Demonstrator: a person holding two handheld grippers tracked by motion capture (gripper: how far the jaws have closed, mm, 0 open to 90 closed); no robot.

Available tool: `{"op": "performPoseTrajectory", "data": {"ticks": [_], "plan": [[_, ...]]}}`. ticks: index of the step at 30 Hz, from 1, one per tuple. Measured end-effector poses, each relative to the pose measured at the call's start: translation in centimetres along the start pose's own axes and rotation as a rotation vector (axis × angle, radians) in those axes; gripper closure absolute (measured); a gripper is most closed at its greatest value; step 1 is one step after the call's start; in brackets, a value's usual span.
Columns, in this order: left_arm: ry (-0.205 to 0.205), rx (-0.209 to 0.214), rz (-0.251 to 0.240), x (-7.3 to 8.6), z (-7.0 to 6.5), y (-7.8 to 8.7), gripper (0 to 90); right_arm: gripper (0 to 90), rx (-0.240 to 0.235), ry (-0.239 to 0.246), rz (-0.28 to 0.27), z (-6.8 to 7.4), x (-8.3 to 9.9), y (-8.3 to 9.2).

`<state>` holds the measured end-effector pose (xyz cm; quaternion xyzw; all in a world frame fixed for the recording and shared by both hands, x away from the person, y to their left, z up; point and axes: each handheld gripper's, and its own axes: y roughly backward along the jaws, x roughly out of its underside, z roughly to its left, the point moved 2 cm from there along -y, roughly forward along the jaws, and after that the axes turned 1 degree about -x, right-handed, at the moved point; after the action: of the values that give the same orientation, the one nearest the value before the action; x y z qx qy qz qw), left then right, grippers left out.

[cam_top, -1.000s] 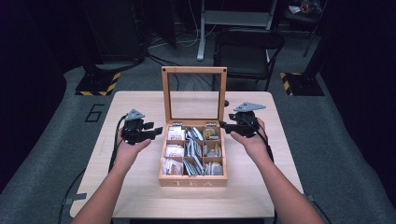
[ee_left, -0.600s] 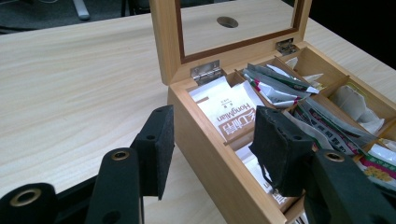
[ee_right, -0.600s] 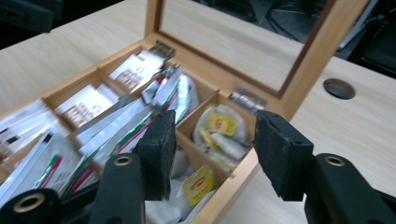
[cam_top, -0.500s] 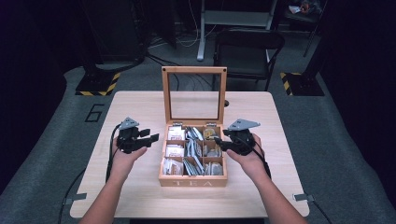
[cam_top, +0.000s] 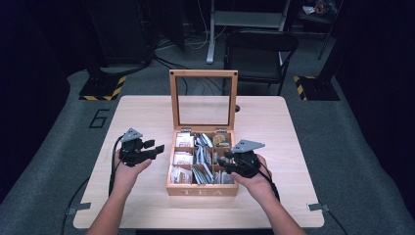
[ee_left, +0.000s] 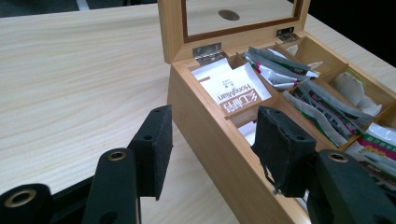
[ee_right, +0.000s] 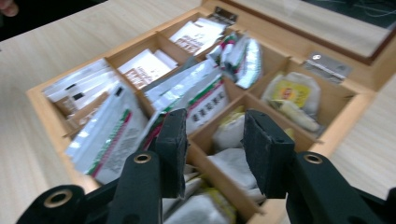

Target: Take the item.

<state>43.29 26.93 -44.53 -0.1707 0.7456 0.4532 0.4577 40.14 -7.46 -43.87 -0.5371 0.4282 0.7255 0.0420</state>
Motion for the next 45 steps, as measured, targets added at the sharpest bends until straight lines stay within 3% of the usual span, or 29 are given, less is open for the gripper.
{"op": "performPoseTrajectory", "data": {"ticks": [13,17,27,33,45], "plan": [[0.013,0.001,0.015,1.2,0.3,0.4,46.7,55.8,-0.069,0.031,0.018,2.3,0.6,-1.9],[0.0,0.001,0.025,1.2,0.1,0.4,46.8,55.9,-0.065,0.048,0.034,2.8,0.8,-2.6],[0.007,0.002,0.018,1.3,0.1,0.4,46.7,54.0,-0.069,0.012,0.057,3.4,1.1,-3.5],[0.008,0.003,0.015,1.3,0.1,0.5,46.7,72.1,-0.033,0.06,0.069,4.1,1.3,-3.9],[0.011,0.005,0.013,1.3,-0.1,0.4,46.7,81.3,-0.041,0.096,0.089,4.9,1.4,-4.8]]}}
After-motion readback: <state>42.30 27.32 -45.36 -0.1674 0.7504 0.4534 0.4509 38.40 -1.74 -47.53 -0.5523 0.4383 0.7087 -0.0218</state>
